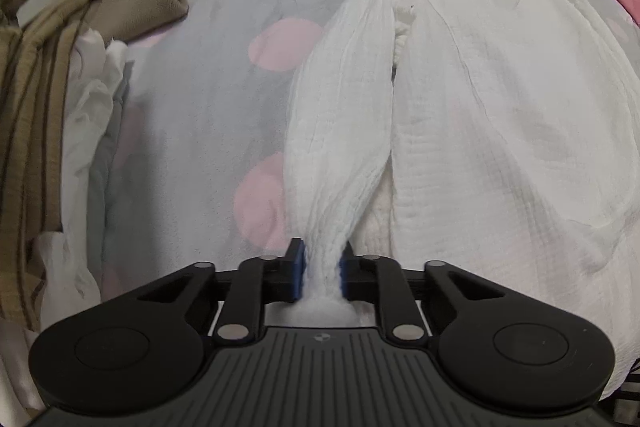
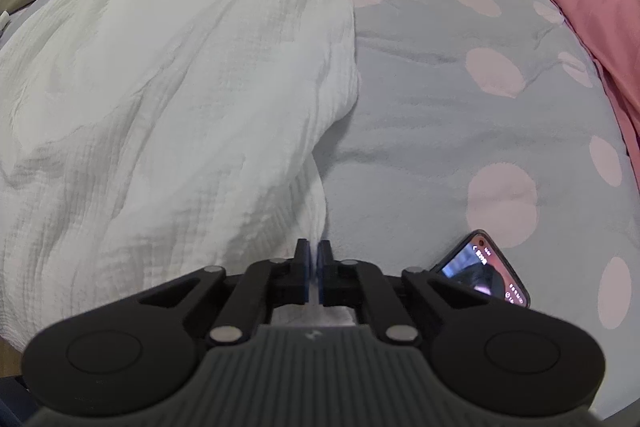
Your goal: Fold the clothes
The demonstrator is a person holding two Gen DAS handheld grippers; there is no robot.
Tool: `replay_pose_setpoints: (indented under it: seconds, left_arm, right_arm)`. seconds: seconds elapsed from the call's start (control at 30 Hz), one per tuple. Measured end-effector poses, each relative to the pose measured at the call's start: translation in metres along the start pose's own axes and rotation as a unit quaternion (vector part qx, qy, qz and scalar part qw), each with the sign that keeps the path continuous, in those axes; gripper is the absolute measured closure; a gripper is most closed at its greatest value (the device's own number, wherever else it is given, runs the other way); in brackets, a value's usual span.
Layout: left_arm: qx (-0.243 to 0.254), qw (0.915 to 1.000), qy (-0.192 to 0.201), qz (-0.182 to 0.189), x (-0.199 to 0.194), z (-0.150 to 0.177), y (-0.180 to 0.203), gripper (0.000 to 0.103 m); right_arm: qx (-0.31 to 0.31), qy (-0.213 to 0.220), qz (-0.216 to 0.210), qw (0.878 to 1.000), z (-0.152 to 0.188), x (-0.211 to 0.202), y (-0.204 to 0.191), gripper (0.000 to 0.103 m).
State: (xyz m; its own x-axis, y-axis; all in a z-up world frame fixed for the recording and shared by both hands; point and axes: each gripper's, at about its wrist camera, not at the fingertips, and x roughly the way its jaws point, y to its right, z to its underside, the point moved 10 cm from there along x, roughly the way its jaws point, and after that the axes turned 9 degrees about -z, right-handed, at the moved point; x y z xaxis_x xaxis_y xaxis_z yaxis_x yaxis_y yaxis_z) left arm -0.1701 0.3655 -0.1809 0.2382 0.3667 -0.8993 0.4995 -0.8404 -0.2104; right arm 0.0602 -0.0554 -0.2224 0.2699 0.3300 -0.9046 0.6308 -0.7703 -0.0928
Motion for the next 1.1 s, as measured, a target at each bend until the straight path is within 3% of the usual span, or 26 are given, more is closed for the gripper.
replay_pose_setpoints:
  seconds: [0.37,0.6,0.67,0.87,1.1]
  left_arm:
    - [-0.047,0.9974,0.054,-0.012,-0.030,-0.033,-0.029,0.098]
    - [-0.047,0.9913,0.097,-0.075,-0.048,-0.065,-0.057,0.098]
    - [-0.059,0.9900,0.101,-0.078,-0.050,-0.073,-0.064,0.098]
    - [-0.089,0.9861,0.111,-0.085,-0.052,-0.091,-0.077,0.098]
    - [-0.102,0.9840,0.106,-0.100,-0.044,-0.095,-0.089,0.098]
  right_arm:
    - [0.022,0.032,0.044,0.998,-0.024,-0.035,0.035,0.100]
    - [0.053,0.067,0.090,0.992,-0.055,-0.072,0.086,0.100]
    - [0.058,0.070,0.108,0.990,-0.061,-0.080,0.103,0.100]
    - [0.103,0.075,0.156,0.980,-0.070,-0.095,0.159,0.100]
    - [0.163,0.086,0.219,0.958,-0.066,-0.097,0.236,0.100]
